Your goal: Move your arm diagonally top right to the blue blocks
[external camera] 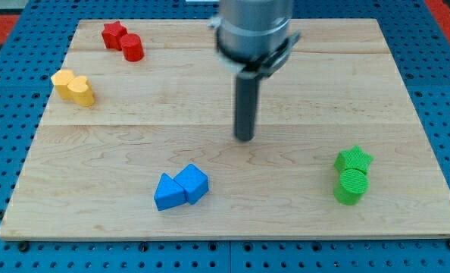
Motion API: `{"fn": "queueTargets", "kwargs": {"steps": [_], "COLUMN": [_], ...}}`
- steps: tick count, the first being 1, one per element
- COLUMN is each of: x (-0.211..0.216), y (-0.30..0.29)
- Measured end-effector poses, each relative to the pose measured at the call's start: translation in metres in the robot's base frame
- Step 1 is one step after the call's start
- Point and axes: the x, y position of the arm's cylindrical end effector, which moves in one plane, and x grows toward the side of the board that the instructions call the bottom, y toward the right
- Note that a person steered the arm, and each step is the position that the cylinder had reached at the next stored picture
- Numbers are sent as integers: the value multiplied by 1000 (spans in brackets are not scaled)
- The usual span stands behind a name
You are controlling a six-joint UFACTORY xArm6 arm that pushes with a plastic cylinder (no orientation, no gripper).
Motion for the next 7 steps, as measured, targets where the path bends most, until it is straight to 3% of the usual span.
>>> {"fn": "queueTargets", "kwargs": {"steps": [1,2,7], "x": [12,19,-21], "y": [-68,21,6]}}
